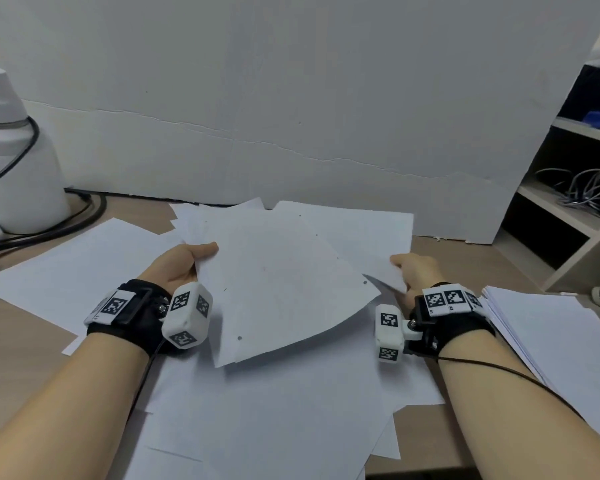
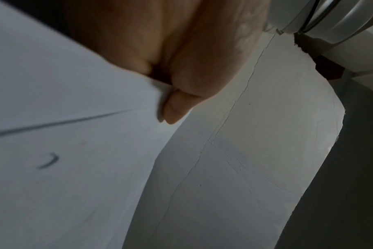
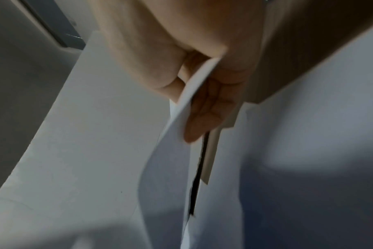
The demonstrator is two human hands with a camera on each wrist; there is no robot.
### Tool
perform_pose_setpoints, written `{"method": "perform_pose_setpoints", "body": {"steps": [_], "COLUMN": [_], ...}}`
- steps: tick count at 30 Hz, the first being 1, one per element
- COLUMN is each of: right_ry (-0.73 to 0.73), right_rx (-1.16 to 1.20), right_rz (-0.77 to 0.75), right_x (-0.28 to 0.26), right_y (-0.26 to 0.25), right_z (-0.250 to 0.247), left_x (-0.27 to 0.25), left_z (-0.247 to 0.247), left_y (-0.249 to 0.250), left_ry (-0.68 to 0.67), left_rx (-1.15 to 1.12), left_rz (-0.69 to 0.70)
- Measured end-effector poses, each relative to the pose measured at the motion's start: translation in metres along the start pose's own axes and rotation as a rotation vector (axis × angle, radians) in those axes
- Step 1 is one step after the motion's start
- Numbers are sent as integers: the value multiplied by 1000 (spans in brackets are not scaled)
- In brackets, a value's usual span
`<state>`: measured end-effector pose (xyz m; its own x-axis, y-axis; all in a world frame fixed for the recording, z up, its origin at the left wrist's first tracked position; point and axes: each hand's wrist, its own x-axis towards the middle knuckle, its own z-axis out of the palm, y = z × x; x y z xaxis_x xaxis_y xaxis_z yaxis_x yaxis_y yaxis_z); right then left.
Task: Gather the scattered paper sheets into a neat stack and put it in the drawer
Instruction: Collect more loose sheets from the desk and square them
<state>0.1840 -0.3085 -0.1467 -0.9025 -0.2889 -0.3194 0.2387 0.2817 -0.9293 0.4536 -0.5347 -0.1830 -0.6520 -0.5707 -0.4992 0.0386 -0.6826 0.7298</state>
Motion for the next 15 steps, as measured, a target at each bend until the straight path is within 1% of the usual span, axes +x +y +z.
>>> {"method": "perform_pose_setpoints", "body": {"steps": [2,3,5,7,8,9,11,13,14,15], "right_ry": [-188,-278,-387,-397,-394,-397,-356,-348,-308,-294], "right_rx": [82,87,143,172,151,181,261,337,368,404], "right_rz": [80,117,188,225,224,217,199,162,142,181], "right_x": [-20,-29,-39,-39,-42,-42,-45,-51,-49,-55], "right_y": [8,12,19,23,24,23,24,28,32,32], "right_z": [13,19,28,32,33,35,40,44,46,49], "left_x": [1,2,2,1,0,2,4,7,6,6], "left_z": [3,4,3,1,0,-2,-3,-1,0,2], "left_y": [-3,-3,-4,-3,-1,-1,-1,-4,-6,-7], "left_ry": [37,58,96,139,170,180,194,203,204,209], "left_rx": [4,18,50,83,96,90,65,32,25,30], "left_rz": [16,24,34,31,34,38,45,61,65,72]}}
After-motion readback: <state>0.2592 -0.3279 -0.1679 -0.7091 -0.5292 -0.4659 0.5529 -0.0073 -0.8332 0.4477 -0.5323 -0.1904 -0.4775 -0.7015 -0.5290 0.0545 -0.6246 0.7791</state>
